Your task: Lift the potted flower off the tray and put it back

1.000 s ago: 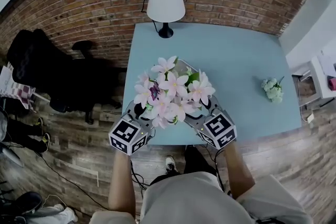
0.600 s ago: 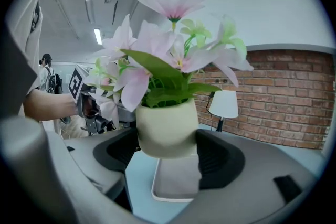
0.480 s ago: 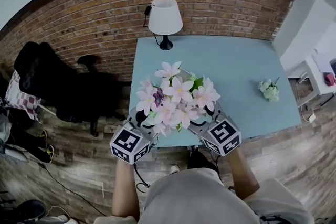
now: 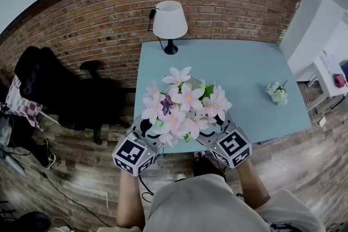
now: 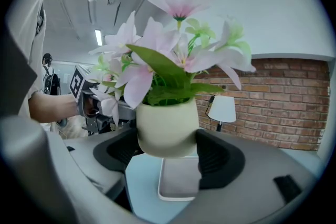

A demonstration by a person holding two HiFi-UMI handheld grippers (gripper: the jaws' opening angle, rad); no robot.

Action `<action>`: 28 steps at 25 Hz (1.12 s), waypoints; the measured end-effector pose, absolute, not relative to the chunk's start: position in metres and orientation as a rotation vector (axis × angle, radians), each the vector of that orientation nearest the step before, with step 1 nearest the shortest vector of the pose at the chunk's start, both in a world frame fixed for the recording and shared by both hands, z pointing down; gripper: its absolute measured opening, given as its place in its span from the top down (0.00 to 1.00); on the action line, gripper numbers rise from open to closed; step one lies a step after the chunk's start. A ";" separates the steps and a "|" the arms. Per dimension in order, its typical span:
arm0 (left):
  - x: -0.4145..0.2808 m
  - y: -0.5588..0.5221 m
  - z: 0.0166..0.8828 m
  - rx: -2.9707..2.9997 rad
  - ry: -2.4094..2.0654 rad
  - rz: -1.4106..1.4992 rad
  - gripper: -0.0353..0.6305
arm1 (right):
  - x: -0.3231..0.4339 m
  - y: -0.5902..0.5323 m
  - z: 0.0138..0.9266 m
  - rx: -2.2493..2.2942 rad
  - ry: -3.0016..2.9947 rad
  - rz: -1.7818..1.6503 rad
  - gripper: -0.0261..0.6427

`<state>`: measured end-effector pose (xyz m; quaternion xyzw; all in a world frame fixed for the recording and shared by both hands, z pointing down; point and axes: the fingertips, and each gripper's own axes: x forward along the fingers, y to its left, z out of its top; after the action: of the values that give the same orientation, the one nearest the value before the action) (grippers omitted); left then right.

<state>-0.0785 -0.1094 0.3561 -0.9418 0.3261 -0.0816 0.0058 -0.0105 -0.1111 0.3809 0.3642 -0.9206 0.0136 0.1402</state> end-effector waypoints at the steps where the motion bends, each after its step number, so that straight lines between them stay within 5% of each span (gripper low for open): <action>1: -0.079 -0.110 0.357 -2.950 1.020 -0.257 0.62 | -0.011 -0.112 0.381 1.054 -2.658 0.034 0.40; 28: -0.080 -0.206 0.444 -3.085 1.192 -0.405 0.62 | -0.011 -0.209 0.462 0.880 -2.627 0.131 0.40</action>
<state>-0.0801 -0.2059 0.4436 -0.9217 0.3562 -0.1209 -0.0949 -0.0111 -0.2091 0.4620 0.3119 -0.9312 0.0465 0.1829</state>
